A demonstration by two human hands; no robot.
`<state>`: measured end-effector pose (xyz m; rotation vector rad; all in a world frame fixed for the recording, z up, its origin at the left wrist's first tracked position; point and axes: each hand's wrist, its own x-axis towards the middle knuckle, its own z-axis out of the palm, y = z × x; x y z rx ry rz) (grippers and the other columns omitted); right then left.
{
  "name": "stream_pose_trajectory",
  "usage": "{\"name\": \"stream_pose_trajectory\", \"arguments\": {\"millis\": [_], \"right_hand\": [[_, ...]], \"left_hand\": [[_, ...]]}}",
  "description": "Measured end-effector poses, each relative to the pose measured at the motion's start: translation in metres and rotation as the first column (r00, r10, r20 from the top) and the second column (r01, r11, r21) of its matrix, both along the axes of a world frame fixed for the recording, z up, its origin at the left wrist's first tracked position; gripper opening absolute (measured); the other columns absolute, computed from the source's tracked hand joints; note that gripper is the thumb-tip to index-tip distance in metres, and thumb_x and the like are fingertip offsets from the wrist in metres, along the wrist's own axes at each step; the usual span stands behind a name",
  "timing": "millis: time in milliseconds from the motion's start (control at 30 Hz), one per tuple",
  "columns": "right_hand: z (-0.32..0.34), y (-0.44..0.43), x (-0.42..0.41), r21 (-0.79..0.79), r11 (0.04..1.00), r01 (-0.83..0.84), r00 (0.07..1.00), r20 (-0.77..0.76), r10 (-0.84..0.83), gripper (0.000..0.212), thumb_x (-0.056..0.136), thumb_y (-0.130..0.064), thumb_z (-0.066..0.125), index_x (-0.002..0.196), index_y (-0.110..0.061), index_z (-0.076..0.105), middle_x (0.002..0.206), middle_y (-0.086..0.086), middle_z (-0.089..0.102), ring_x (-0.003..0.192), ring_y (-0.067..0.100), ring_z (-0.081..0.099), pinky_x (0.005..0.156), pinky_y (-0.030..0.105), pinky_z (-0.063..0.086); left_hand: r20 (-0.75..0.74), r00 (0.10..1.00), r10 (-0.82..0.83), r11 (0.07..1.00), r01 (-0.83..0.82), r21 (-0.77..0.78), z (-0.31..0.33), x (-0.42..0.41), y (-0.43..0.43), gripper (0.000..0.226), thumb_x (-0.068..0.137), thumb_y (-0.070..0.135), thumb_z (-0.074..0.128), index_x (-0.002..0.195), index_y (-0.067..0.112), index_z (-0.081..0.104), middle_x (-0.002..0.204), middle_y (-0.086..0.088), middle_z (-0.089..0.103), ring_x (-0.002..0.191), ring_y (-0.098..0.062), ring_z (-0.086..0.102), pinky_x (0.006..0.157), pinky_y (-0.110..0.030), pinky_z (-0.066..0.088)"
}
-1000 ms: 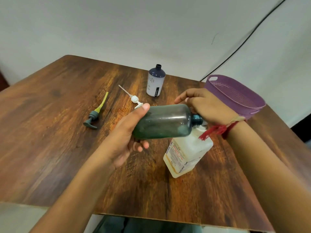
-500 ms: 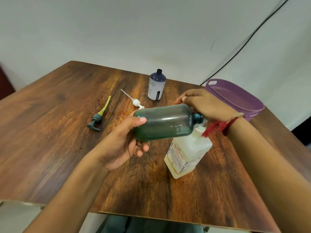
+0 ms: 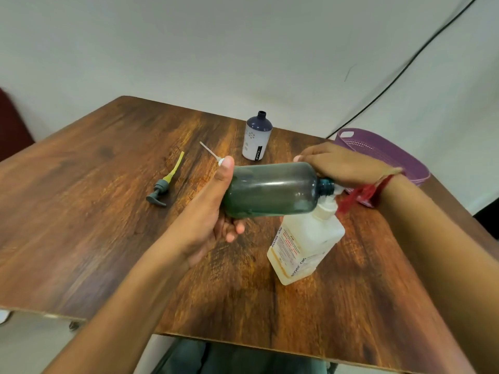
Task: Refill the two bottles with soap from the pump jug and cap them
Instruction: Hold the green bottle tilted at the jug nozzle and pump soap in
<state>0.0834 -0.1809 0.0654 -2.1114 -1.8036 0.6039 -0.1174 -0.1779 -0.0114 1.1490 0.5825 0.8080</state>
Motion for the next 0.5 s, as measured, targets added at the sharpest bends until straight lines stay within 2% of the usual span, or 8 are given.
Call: {"name": "stream_pose_trajectory", "arguments": {"millis": [67,167,233,267,367,433,500], "right_hand": [[-0.003,0.002,0.0,0.077,0.996,0.04,0.996,0.082,-0.047,0.033,0.099,-0.029,0.041,0.098,-0.007,0.066,0.097,0.008,0.065,0.095,0.027,0.059,0.092,0.044,0.045],[-0.019,-0.001,-0.002,0.23,0.964,0.136,0.99,0.01,-0.142,0.031,0.098,-0.025,0.039,0.088,-0.015,0.067,0.089,0.002,0.066,0.084,0.019,0.059,0.083,0.038,0.047],[-0.024,-0.004,-0.004,0.214,0.964,0.16,0.987,-0.037,-0.156,0.031,0.096,-0.021,0.039,0.084,-0.016,0.068,0.082,-0.003,0.064,0.078,0.012,0.057,0.079,0.035,0.045],[-0.023,-0.004,-0.004,0.198,0.969,0.148,0.989,-0.036,-0.143,0.031,0.096,-0.02,0.04,0.085,-0.015,0.068,0.083,-0.002,0.065,0.081,0.013,0.058,0.08,0.035,0.045],[-0.009,-0.003,-0.003,0.088,0.994,0.067,0.998,-0.003,-0.067,0.034,0.098,-0.027,0.041,0.103,-0.005,0.067,0.106,0.011,0.065,0.103,0.028,0.058,0.093,0.041,0.044],[-0.002,-0.001,-0.003,0.017,1.0,0.02,0.998,0.052,-0.021,0.042,0.099,-0.034,0.04,0.11,-0.002,0.064,0.115,0.016,0.063,0.108,0.031,0.056,0.099,0.046,0.041],[-0.004,0.001,-0.001,0.018,1.0,0.006,0.996,0.084,-0.007,0.041,0.099,-0.035,0.039,0.106,-0.004,0.065,0.11,0.014,0.064,0.103,0.029,0.058,0.097,0.045,0.042]], "left_hand": [[0.028,0.999,0.022,1.0,-0.022,0.01,-0.003,0.001,0.001,0.063,0.074,0.072,0.042,0.115,0.026,0.055,0.086,0.0,0.069,0.041,-0.01,0.05,0.034,-0.015,0.042],[0.011,1.0,-0.006,1.0,0.006,0.01,-0.007,-0.002,0.004,0.056,0.078,0.065,0.036,0.115,0.027,0.053,0.094,-0.001,0.067,0.046,-0.013,0.055,0.039,-0.018,0.048],[-0.018,0.998,-0.06,0.998,0.06,-0.001,-0.008,-0.006,0.004,0.052,0.081,0.066,0.039,0.113,0.028,0.053,0.097,-0.003,0.064,0.051,-0.014,0.057,0.042,-0.019,0.049],[-0.021,0.994,-0.103,0.995,0.104,0.0,-0.007,-0.009,0.005,0.05,0.081,0.066,0.046,0.114,0.029,0.052,0.101,-0.005,0.062,0.053,-0.014,0.058,0.043,-0.019,0.05],[0.013,0.977,-0.211,0.977,0.211,0.016,-0.005,-0.014,0.007,0.063,0.066,0.051,0.071,0.121,0.03,0.048,0.107,-0.009,0.058,0.058,-0.016,0.059,0.045,-0.019,0.05],[0.031,0.975,-0.218,0.976,0.218,0.009,-0.005,-0.013,0.007,0.065,0.063,0.043,0.069,0.123,0.029,0.047,0.108,-0.01,0.058,0.058,-0.016,0.059,0.044,-0.02,0.049],[0.045,0.98,-0.196,0.98,0.197,-0.017,-0.008,-0.012,0.006,0.062,0.063,0.043,0.065,0.121,0.029,0.049,0.108,-0.01,0.058,0.057,-0.016,0.058,0.044,-0.02,0.049]]}}
